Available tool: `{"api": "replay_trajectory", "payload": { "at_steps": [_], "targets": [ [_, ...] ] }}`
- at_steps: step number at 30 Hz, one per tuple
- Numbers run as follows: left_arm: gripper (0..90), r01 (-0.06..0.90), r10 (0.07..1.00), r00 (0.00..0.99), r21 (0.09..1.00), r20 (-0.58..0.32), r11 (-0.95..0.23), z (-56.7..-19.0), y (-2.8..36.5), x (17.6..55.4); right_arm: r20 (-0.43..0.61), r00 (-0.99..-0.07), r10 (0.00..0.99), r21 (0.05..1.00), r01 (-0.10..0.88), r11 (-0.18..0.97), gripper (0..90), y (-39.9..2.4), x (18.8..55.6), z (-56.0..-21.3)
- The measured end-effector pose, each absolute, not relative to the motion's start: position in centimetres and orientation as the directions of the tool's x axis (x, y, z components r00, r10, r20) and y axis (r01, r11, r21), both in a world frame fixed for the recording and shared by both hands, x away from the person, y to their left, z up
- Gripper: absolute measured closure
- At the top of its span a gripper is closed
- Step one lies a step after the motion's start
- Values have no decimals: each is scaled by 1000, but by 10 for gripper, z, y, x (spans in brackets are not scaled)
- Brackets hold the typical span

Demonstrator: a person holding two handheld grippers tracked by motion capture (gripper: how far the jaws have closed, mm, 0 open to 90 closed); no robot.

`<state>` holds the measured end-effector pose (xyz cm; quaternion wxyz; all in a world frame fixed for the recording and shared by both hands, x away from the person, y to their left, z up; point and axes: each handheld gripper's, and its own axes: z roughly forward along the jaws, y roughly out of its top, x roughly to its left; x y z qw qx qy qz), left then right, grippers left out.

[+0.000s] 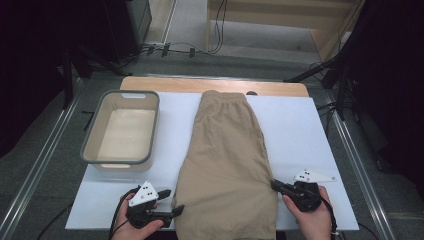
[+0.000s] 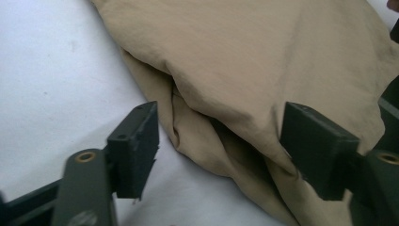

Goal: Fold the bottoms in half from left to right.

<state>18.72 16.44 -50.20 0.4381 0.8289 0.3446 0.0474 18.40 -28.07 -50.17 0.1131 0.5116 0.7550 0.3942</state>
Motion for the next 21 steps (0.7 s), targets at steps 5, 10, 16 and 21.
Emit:
{"api": "replay_trajectory", "payload": {
  "at_steps": [5,10,16,21],
  "targets": [
    [434,529,601,767,751,-224,-395,-502,162,186,231,-446,865,699,694,172,875,-282,181,-506],
    [621,552,580,776,713,-249,-432,-504,158,187,215,-444,870,689,700,187,875,-280,181,-510],
    [880,552,541,799,674,-261,-491,-503,156,188,208,-444,872,673,712,201,875,-277,179,-516],
    [889,511,502,835,657,-226,-554,-497,159,183,223,-457,861,667,716,207,875,-277,171,-518]
  ]
}}
